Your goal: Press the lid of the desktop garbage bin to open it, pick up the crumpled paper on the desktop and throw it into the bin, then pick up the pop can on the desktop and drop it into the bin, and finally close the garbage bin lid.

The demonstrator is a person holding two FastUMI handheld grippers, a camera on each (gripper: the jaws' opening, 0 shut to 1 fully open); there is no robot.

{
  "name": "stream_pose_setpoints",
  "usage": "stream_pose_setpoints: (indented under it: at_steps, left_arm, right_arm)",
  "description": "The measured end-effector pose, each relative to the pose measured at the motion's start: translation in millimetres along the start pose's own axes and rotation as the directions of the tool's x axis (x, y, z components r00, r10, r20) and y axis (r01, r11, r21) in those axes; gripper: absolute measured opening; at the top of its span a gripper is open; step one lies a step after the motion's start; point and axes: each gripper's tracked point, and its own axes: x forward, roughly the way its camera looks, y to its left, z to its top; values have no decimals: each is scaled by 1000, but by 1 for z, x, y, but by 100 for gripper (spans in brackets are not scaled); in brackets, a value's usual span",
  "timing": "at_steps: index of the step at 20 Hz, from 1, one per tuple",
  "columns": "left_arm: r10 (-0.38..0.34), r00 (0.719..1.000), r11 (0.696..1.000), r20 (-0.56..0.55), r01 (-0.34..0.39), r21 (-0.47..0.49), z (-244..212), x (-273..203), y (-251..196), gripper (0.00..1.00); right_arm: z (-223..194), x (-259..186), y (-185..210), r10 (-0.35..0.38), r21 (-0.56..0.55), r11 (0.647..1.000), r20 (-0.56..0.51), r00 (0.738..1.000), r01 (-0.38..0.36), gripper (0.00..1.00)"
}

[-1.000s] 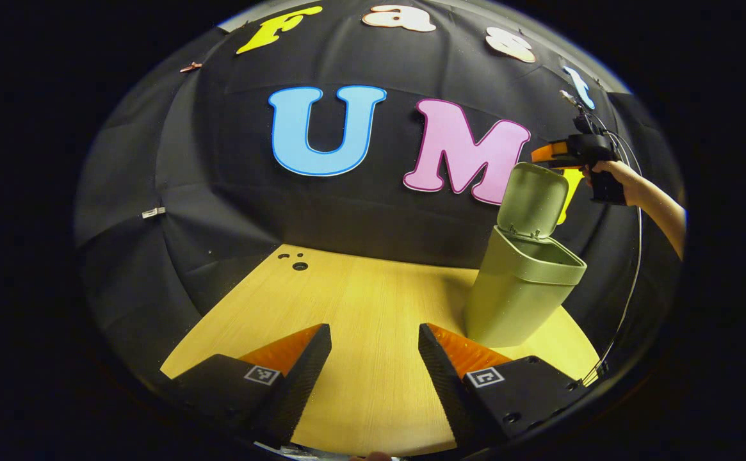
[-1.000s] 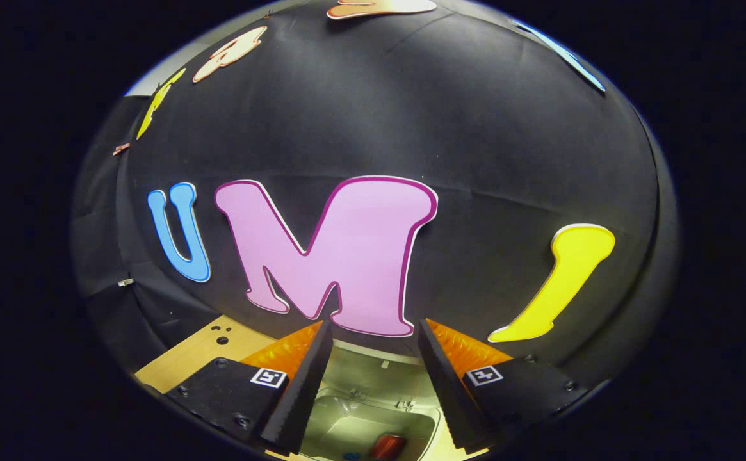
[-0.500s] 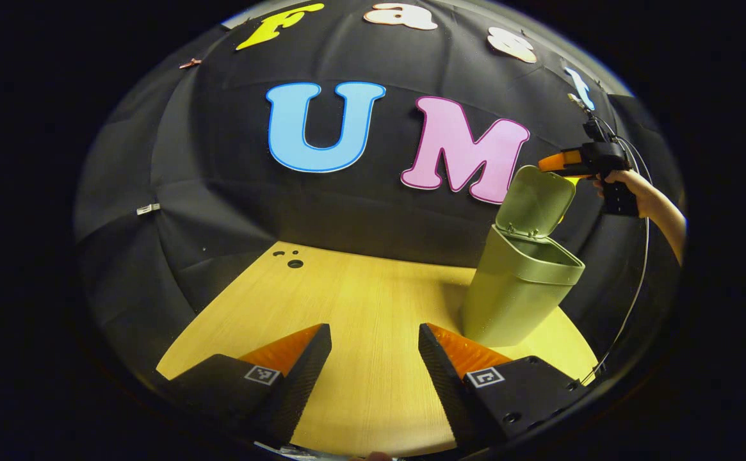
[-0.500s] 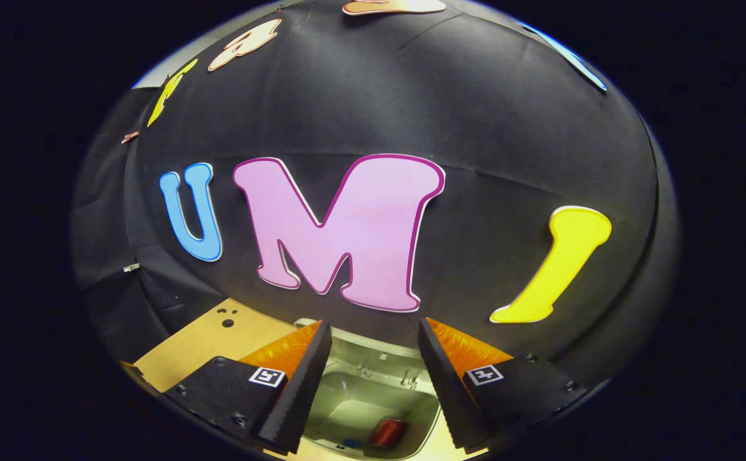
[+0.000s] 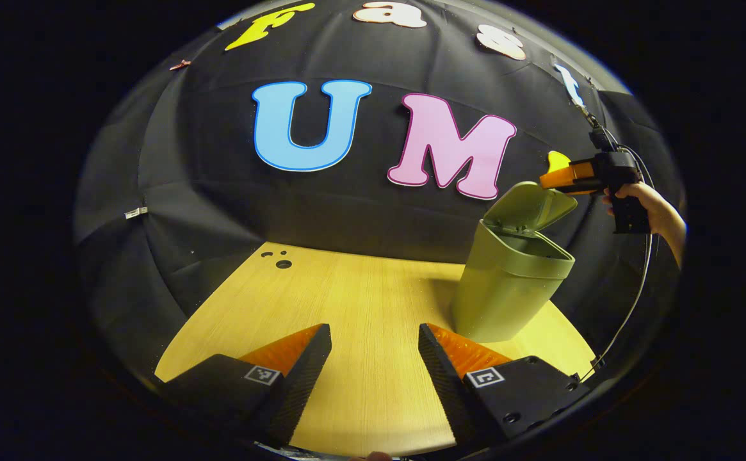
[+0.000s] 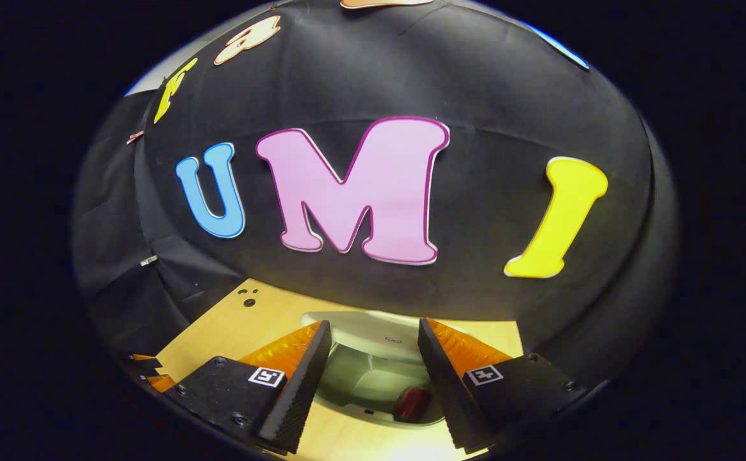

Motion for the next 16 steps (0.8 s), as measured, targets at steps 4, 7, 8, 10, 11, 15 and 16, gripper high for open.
stream_pose_setpoints:
  at_steps: [4, 7, 8, 10, 11, 15, 16]
  left_arm:
    - [-1, 1000, 1000, -3, 1, -3, -1, 0, 5, 90]
    - [-2, 1000, 1000, -3, 2, -1, 0, 1, 4, 90]
    - [-3, 1000, 1000, -4, 3, -1, 0, 1, 5, 90]
    - [-4, 1000, 1000, -4, 4, -1, -1, 2, 3, 90]
    - [-4, 1000, 1000, -6, 4, -1, -2, 2, 3, 90]
    - [1, 1000, 1000, -11, -1, -12, -4, 3, 6, 90]
    - [3, 1000, 1000, -13, -3, -15, -5, 3, 6, 90]
  right_arm:
    - [-43, 2, 5, 32, 47, 998, -95, 995, -28, 89]
    - [-64, 8, 3, 27, 58, 998, -158, 987, -18, 88]
    - [-68, 9, 1, 24, 55, 998, -172, 985, -14, 83]
    - [-74, 14, -3, 20, 52, 999, -199, 980, -9, 87]
    - [-75, 17, -5, 17, 55, 998, -206, 978, -5, 87]
    - [-81, 26, -8, 14, 64, 998, -230, 973, 0, 88]
    - [-84, 27, -9, 10, 51, 999, -238, 971, 3, 88]
